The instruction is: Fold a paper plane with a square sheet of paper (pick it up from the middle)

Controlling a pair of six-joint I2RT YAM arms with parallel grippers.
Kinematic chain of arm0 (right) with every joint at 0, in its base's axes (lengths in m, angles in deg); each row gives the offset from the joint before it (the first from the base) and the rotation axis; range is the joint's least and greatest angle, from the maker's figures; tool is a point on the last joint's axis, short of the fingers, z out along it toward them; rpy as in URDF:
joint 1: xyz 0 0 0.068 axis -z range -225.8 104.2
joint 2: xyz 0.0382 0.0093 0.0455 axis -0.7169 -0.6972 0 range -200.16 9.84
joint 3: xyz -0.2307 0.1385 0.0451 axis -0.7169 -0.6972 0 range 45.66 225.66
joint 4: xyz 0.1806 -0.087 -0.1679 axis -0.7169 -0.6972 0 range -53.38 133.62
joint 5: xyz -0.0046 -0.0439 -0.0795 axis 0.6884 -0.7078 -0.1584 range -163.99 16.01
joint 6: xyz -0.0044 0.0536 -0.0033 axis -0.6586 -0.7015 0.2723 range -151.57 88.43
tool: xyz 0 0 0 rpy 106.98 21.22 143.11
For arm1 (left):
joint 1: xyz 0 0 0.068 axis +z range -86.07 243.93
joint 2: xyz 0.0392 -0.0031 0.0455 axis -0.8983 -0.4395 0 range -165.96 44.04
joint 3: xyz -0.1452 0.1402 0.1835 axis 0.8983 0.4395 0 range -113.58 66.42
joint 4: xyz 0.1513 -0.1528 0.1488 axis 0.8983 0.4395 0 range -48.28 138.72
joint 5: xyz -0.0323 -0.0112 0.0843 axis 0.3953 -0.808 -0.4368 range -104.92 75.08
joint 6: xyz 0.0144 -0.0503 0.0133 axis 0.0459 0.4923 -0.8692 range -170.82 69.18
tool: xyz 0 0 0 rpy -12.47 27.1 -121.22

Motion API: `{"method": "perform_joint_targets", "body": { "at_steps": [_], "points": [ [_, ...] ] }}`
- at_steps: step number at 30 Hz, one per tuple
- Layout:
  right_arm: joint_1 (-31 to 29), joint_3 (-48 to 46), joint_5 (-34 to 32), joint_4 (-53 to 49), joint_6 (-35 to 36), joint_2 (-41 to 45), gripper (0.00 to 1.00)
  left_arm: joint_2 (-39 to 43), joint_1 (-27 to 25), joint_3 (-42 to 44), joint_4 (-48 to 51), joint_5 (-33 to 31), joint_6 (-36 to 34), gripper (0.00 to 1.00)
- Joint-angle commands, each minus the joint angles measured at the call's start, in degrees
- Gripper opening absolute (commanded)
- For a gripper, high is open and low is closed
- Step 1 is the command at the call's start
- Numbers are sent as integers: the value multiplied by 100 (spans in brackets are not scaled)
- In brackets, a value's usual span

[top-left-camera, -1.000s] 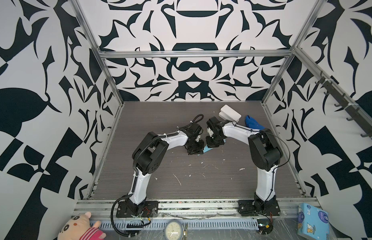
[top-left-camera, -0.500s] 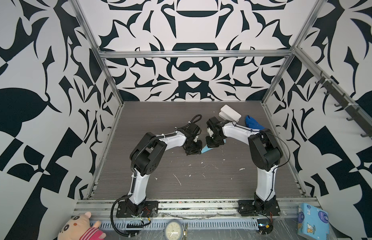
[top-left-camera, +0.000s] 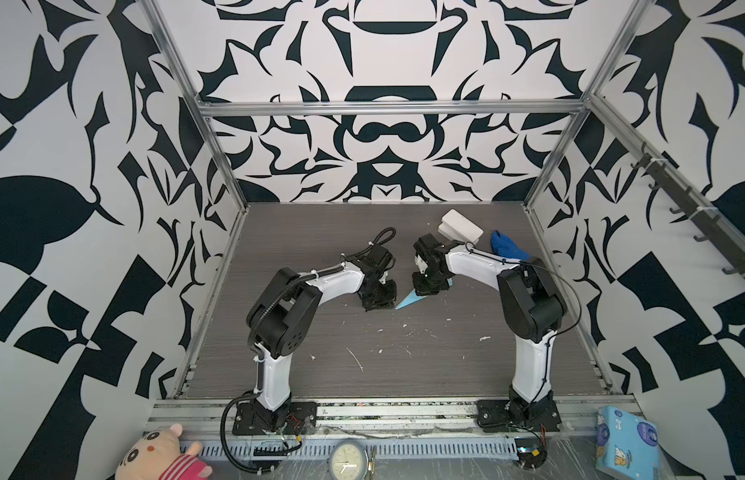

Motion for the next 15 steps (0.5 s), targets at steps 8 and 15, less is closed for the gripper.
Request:
{"method": "perform_joint_targets", "body": {
  "at_steps": [8,15],
  "points": [
    [20,-368,-279,-17,-144,-353,0,-331,-279,-322,-445,242,247,2],
    [19,-387,-253,1,-154,-352,0,-591,-279,-372,-279,-70,211,0]
  ]
}}
